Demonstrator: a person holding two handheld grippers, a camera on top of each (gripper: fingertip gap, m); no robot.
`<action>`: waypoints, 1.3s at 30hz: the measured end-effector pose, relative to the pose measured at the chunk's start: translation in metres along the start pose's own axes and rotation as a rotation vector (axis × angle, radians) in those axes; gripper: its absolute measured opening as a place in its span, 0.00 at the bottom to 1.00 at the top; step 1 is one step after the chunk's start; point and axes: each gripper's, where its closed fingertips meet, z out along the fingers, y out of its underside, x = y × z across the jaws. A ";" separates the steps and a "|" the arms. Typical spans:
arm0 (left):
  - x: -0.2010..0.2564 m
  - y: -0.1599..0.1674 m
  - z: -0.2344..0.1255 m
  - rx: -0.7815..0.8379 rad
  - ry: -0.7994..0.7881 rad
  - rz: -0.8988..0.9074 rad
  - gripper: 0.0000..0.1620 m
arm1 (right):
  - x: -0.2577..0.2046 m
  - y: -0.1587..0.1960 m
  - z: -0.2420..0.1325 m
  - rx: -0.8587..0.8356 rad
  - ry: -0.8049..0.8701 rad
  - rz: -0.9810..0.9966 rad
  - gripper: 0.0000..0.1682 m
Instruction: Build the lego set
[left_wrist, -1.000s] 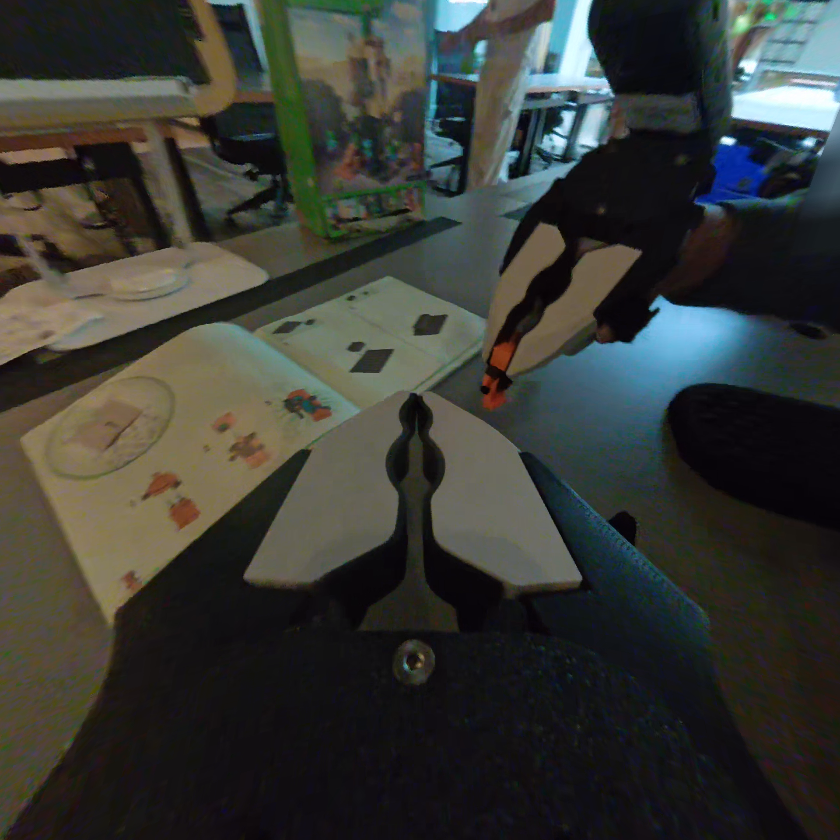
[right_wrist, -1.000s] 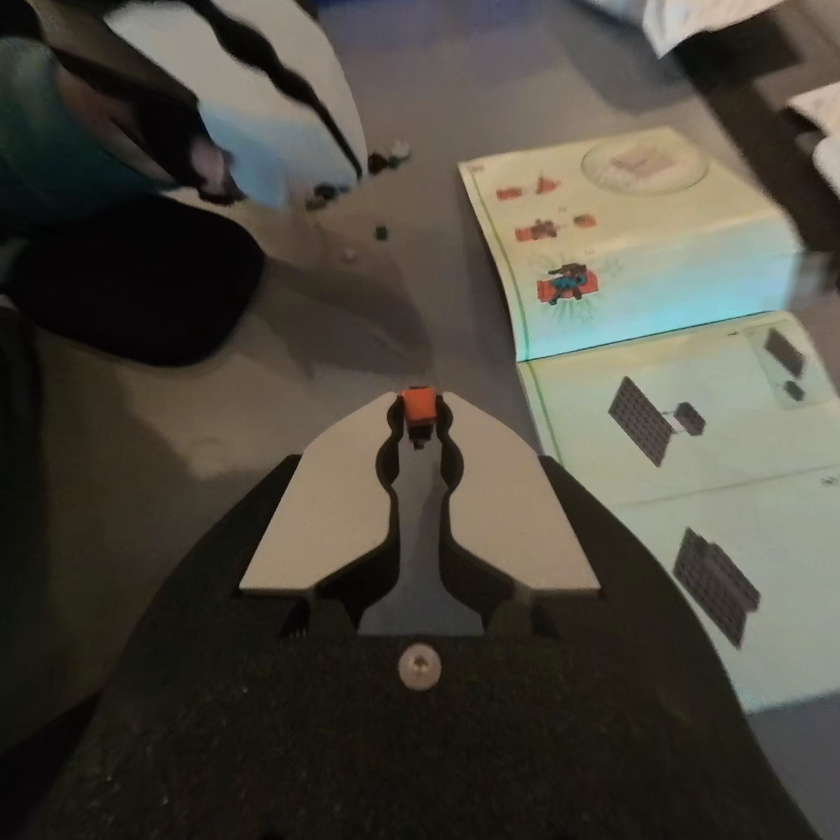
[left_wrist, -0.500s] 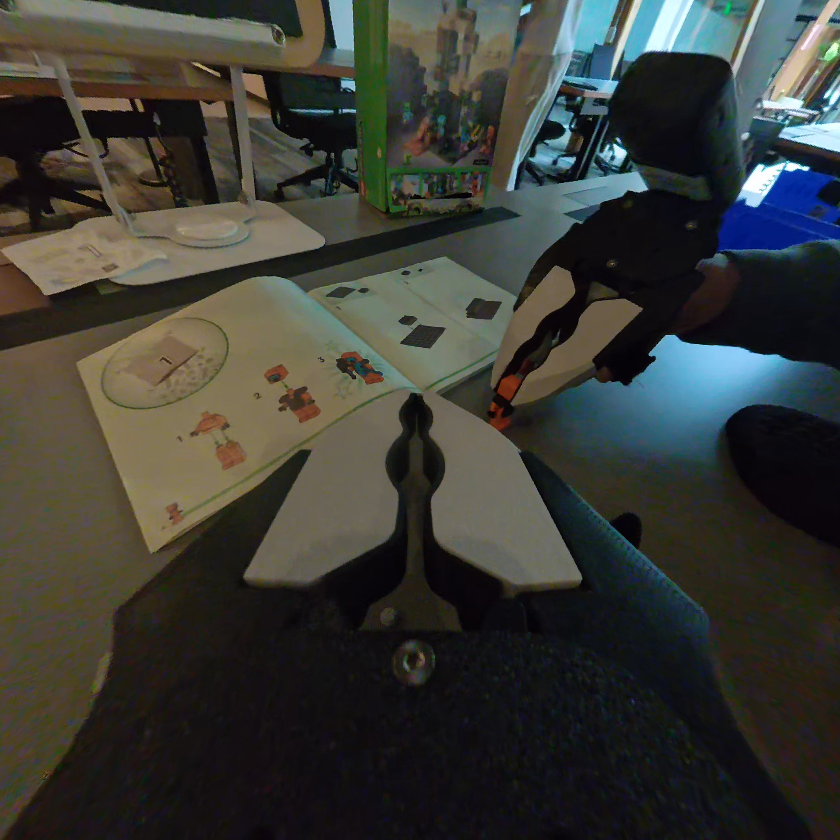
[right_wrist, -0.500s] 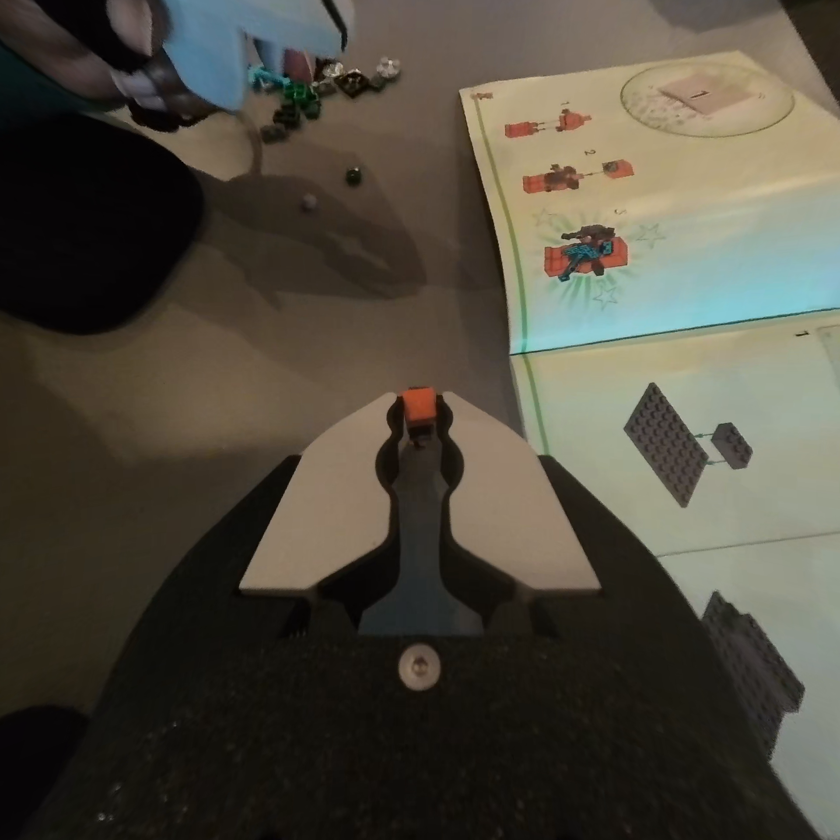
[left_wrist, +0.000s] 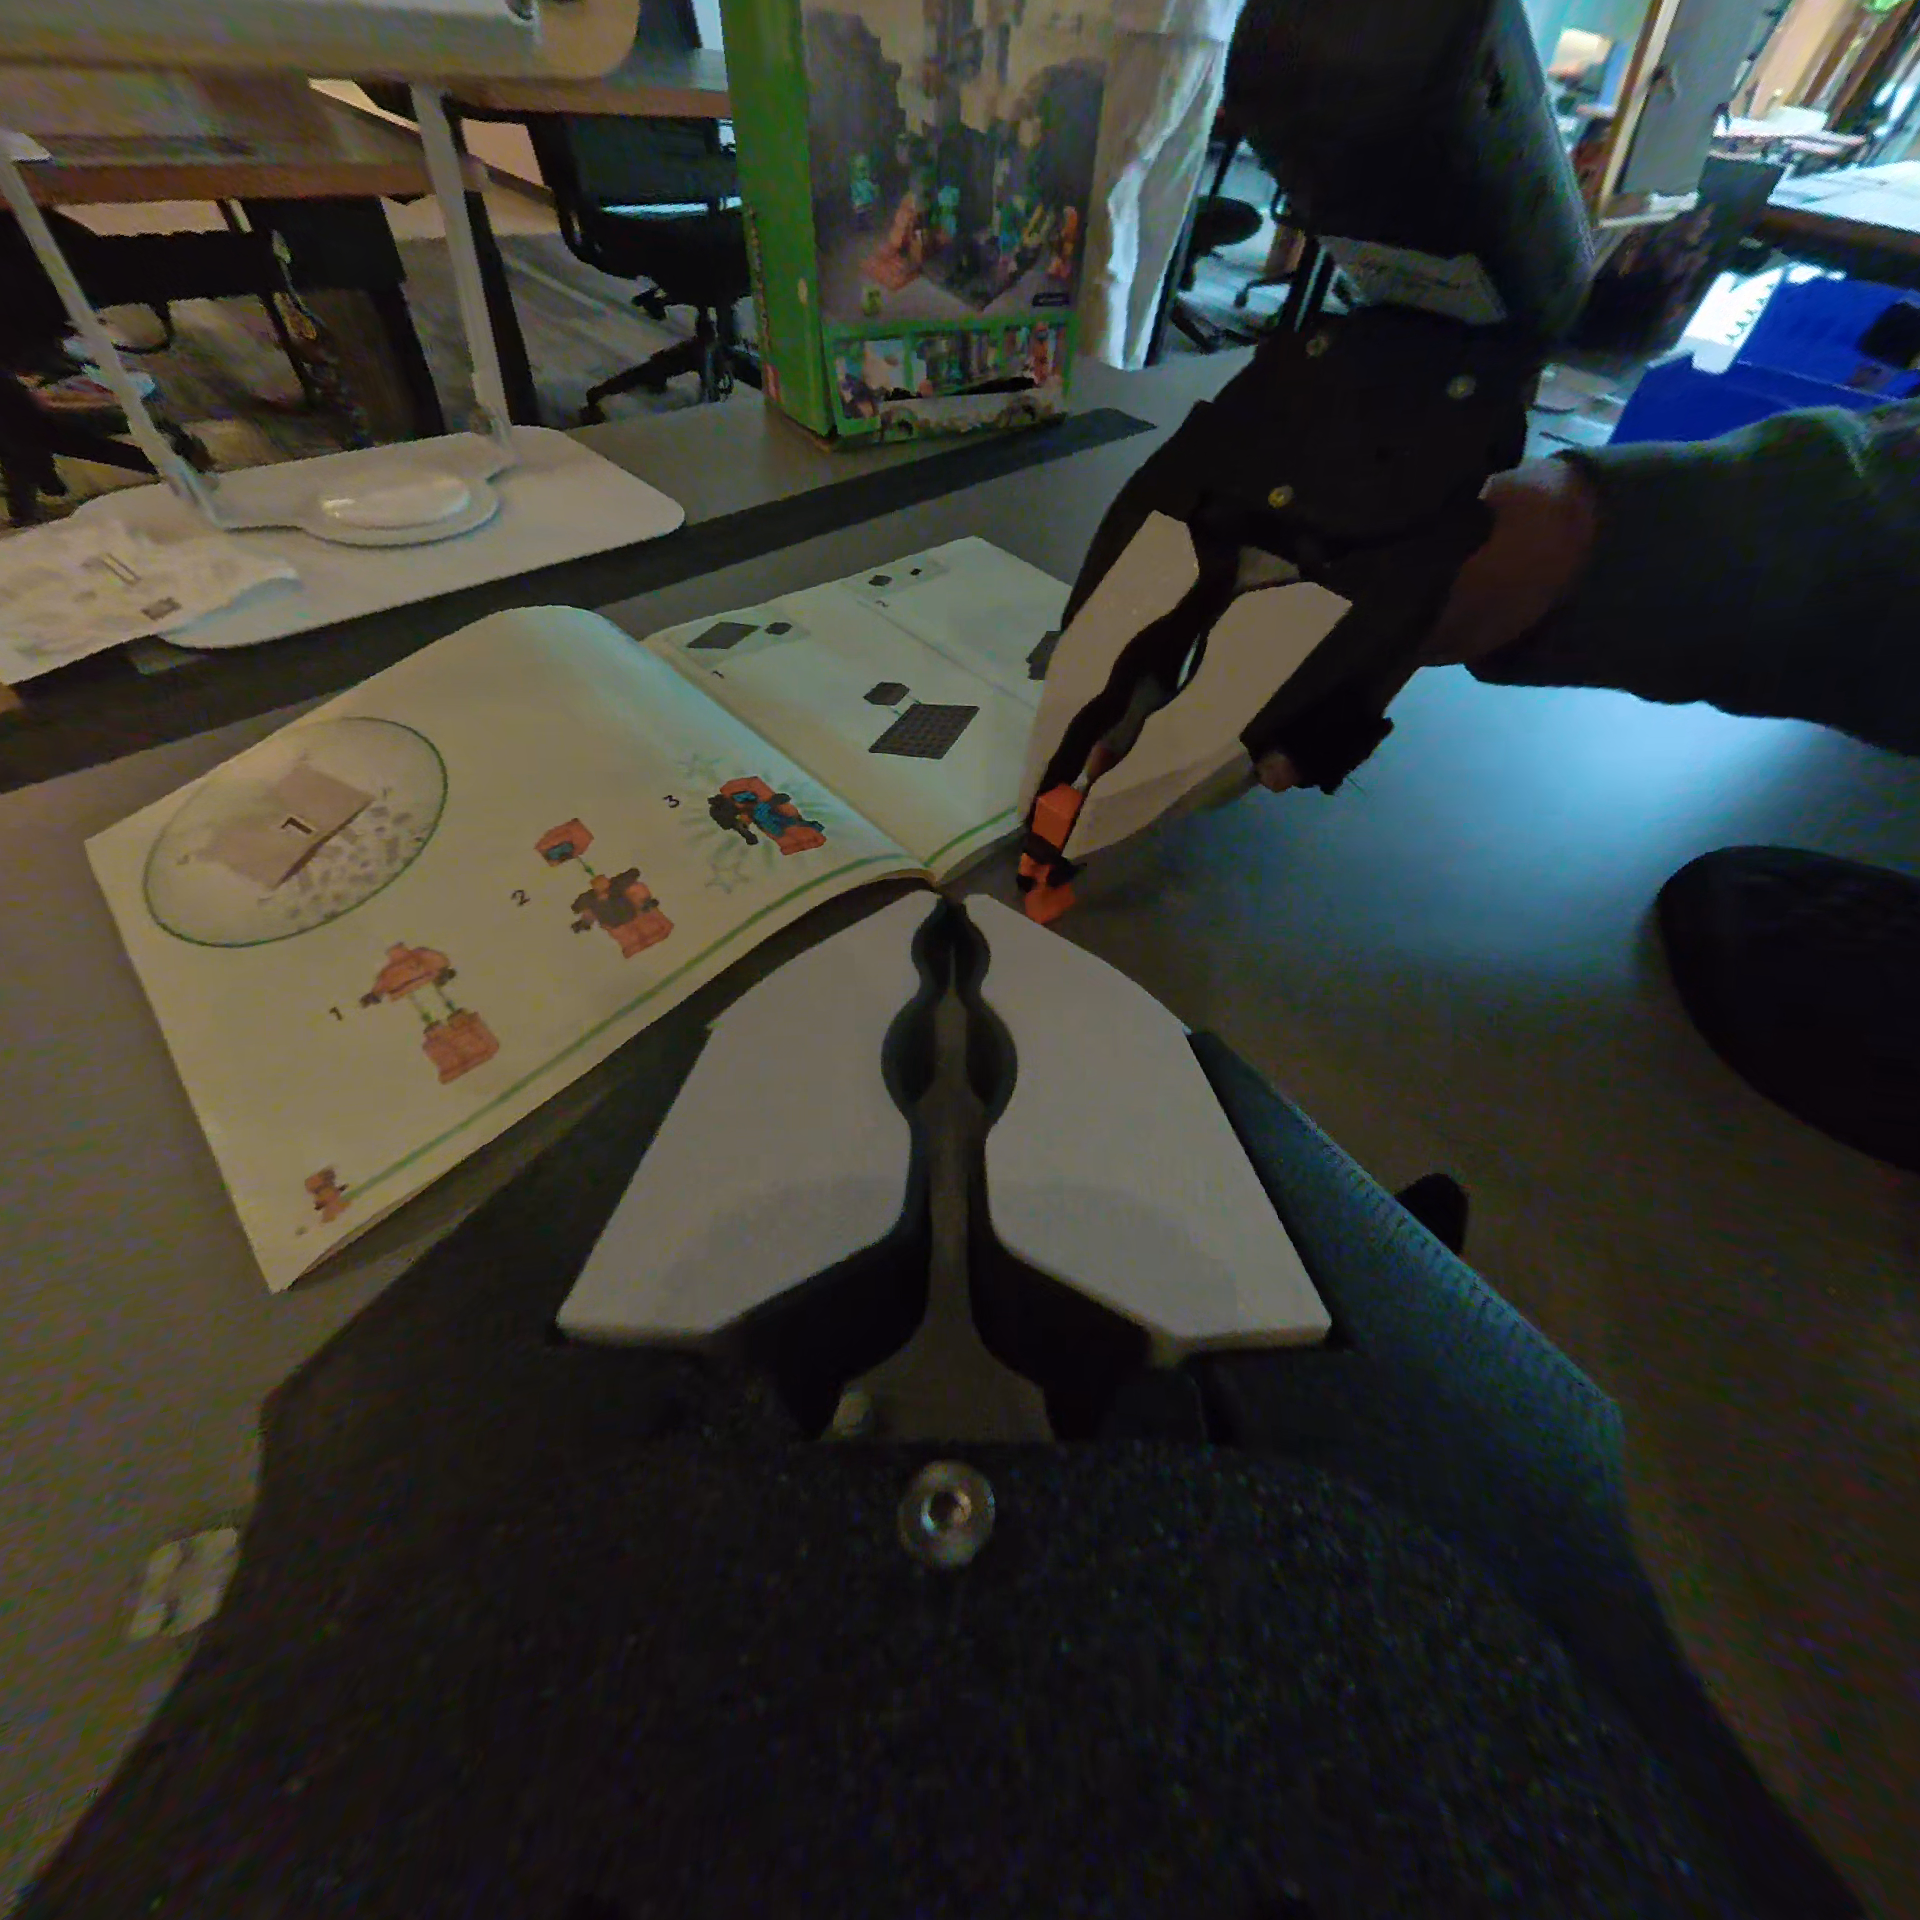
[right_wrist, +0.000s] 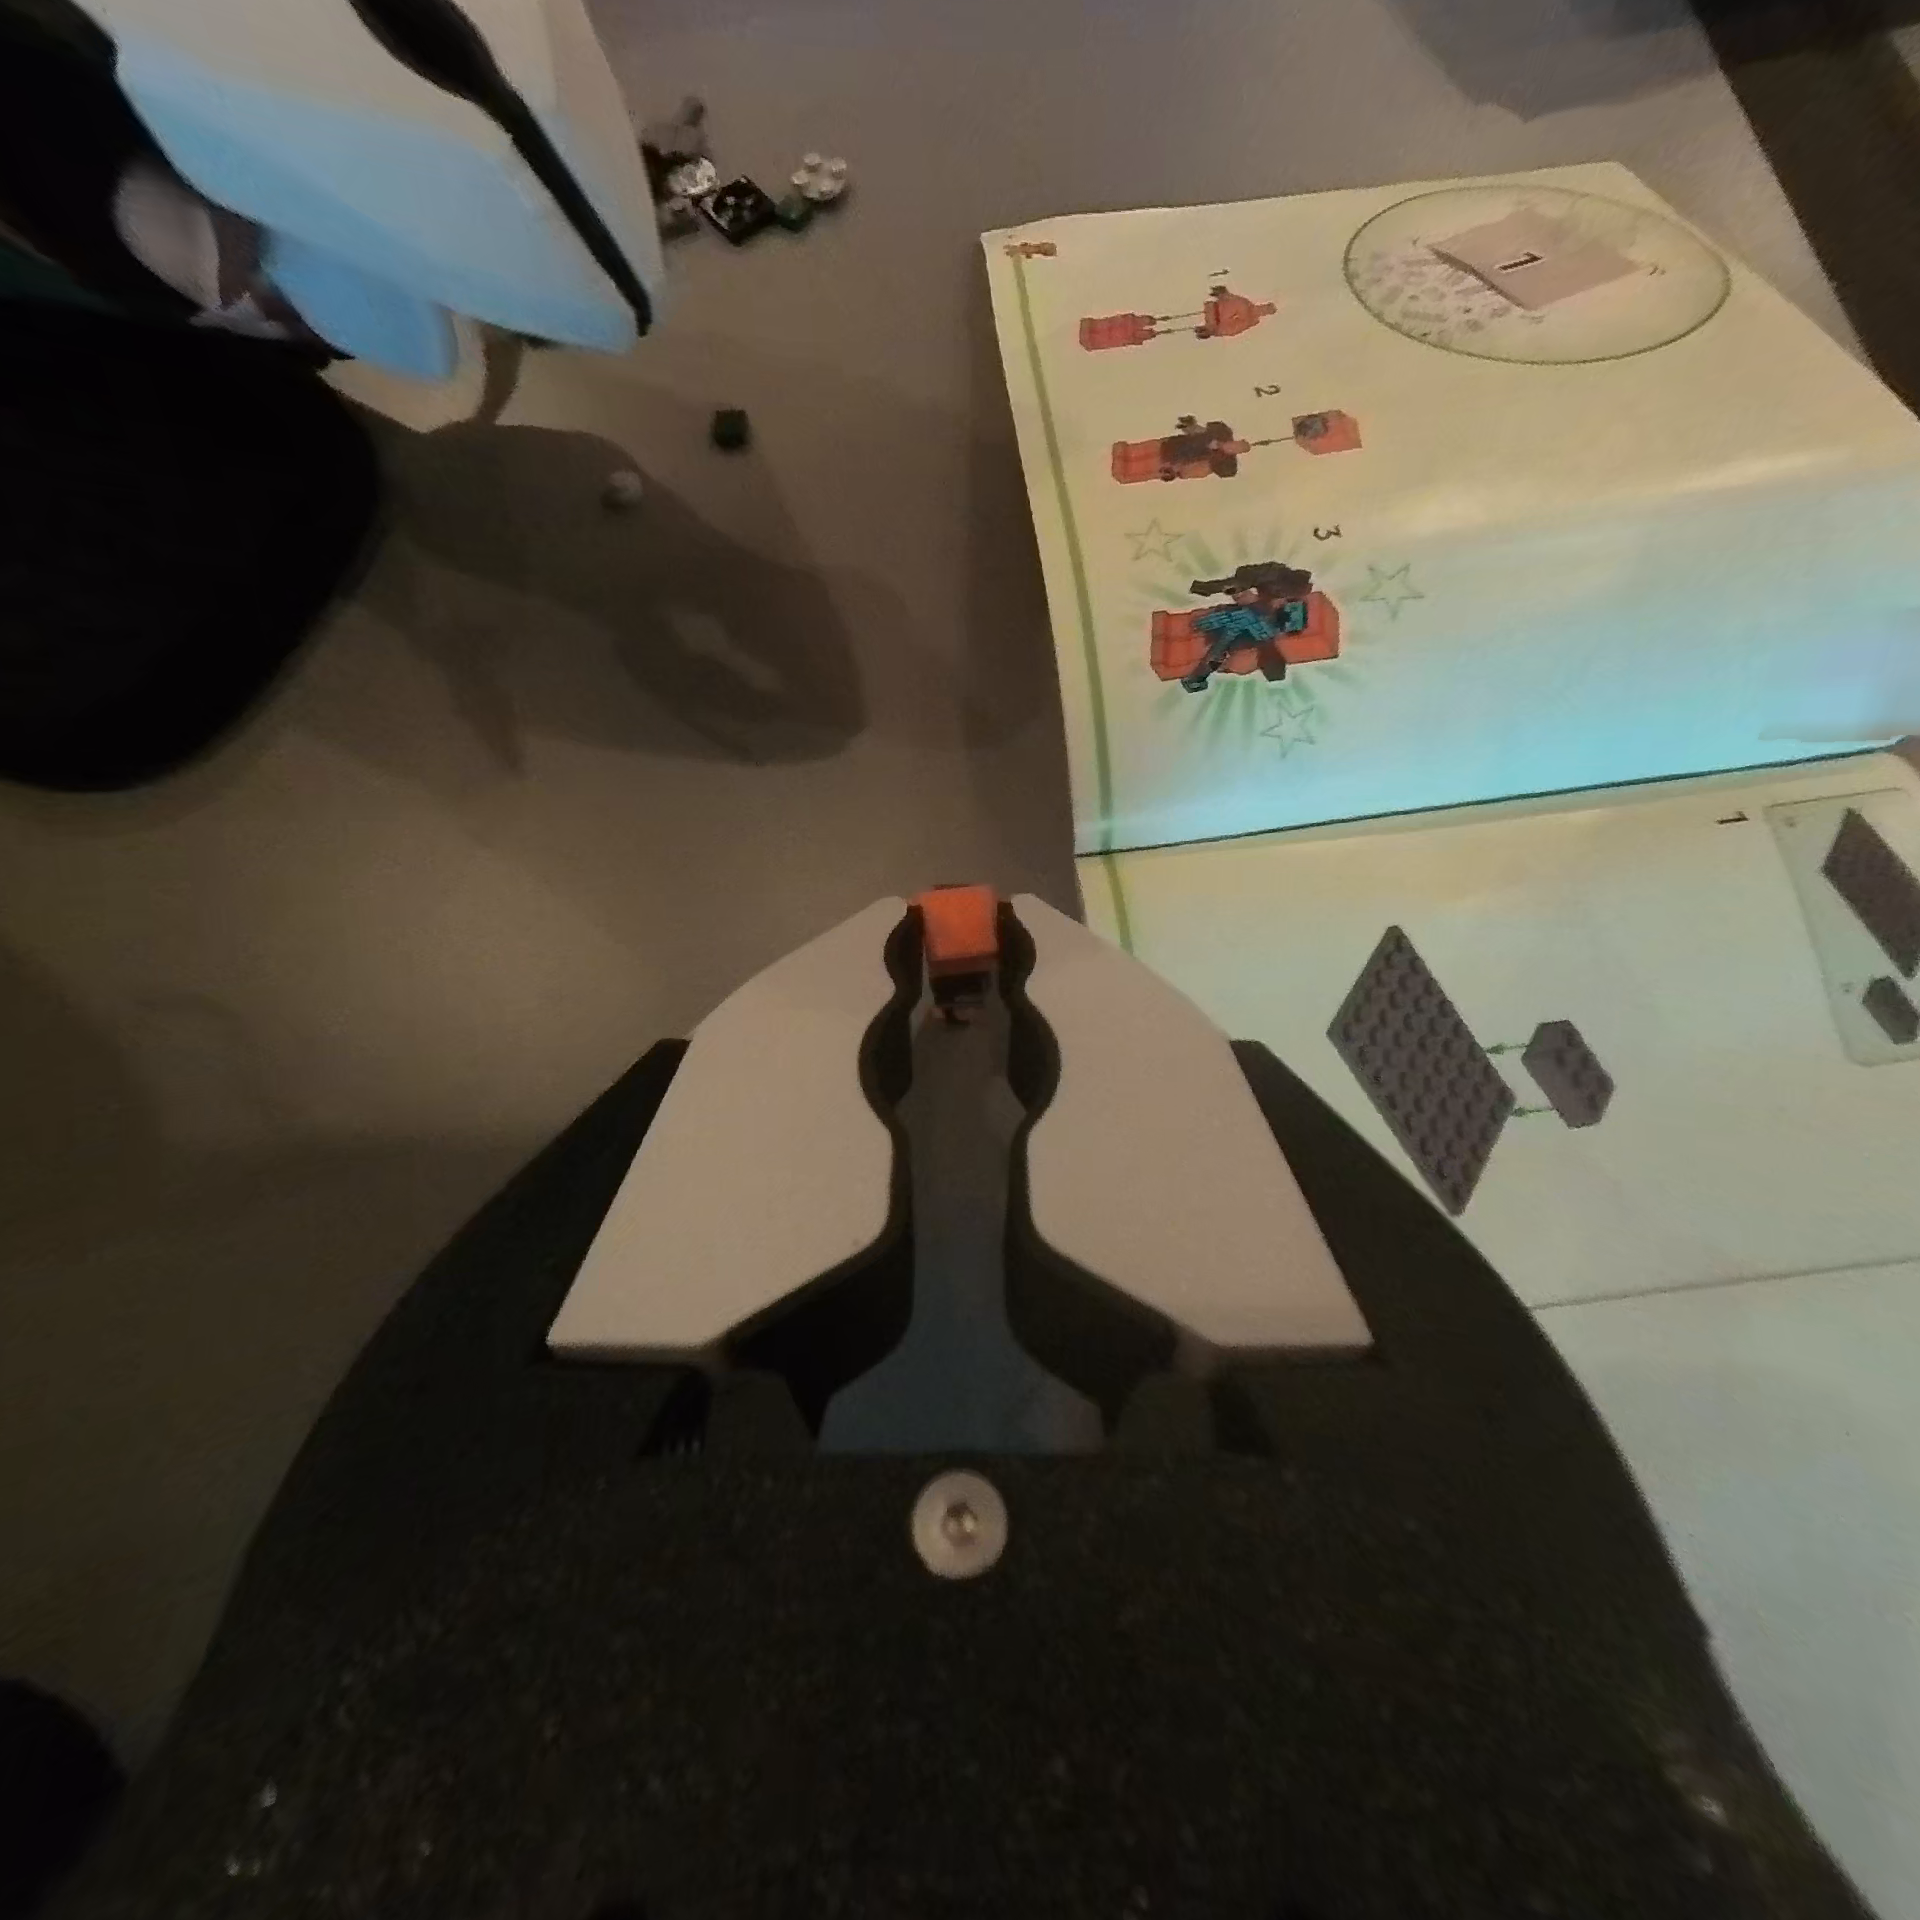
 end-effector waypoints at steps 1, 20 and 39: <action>0.001 0.000 0.000 -0.001 0.001 0.006 0.00 | 0.000 0.000 0.000 -0.002 -0.004 -0.003 0.08; 0.004 0.005 0.002 -0.028 0.008 0.041 0.00 | 0.007 0.002 0.001 -0.005 -0.003 -0.031 0.09; 0.003 0.010 0.004 -0.049 0.005 0.033 0.00 | 0.003 -0.023 -0.016 0.107 0.007 -0.011 0.12</action>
